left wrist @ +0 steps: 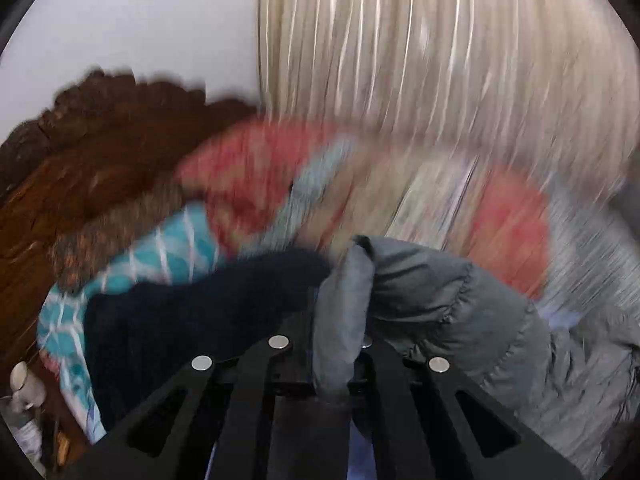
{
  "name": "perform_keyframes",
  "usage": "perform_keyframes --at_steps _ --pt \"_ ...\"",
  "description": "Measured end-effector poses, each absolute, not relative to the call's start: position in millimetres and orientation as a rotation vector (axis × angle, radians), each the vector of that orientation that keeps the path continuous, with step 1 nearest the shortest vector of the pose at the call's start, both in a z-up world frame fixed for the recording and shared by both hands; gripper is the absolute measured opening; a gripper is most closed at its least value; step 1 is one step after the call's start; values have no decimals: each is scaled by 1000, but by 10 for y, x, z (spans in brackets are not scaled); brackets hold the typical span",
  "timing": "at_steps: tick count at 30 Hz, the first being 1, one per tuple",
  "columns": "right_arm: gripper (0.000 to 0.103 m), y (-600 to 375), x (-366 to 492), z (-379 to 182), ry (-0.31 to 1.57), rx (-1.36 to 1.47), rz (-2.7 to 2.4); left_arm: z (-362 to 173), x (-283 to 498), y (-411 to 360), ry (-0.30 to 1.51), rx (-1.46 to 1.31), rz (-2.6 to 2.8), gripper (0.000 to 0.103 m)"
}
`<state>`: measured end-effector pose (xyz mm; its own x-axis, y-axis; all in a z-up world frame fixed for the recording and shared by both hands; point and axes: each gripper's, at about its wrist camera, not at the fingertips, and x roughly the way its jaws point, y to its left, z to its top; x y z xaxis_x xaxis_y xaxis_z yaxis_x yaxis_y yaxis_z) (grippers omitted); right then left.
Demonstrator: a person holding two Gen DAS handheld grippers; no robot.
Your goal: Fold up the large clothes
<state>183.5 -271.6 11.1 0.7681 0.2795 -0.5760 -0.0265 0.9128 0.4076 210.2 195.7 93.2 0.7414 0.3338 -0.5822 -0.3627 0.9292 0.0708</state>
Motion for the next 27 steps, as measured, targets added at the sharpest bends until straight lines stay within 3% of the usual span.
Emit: perform_keyframes --at_steps 3,5,10,16,17,18,20,21,25,26,27 --pt "81 -2699 1819 -611 862 410 210 -276 2682 1866 1068 9 343 25" --pt "81 -2893 1603 -694 857 476 252 -682 2653 1776 1151 58 304 25" --pt "81 -3916 576 -449 656 538 138 -799 2178 1551 1058 260 276 25" --pt "81 -4318 -100 -910 845 490 -62 -709 1413 1630 1040 196 167 26" --pt "65 -4223 -107 -1072 935 435 -61 -716 1293 1644 1050 178 140 26" --pt "26 -4163 -79 -1175 981 418 -31 -737 1260 1618 1059 161 117 27" --pt "5 -4080 -2 -1205 1022 344 -20 -769 1082 1606 1087 108 60 27" --pt "3 -4116 68 -1091 1008 257 -70 -783 1048 1604 1094 102 54 27" --pt "3 -4673 499 -363 828 -31 -441 -800 907 1486 1090 141 59 27" --pt "14 -4819 664 -186 788 -119 -523 -794 905 1474 1089 146 64 27" --pt "50 -4920 805 -72 769 -196 -594 -789 921 1469 1092 144 65 27"
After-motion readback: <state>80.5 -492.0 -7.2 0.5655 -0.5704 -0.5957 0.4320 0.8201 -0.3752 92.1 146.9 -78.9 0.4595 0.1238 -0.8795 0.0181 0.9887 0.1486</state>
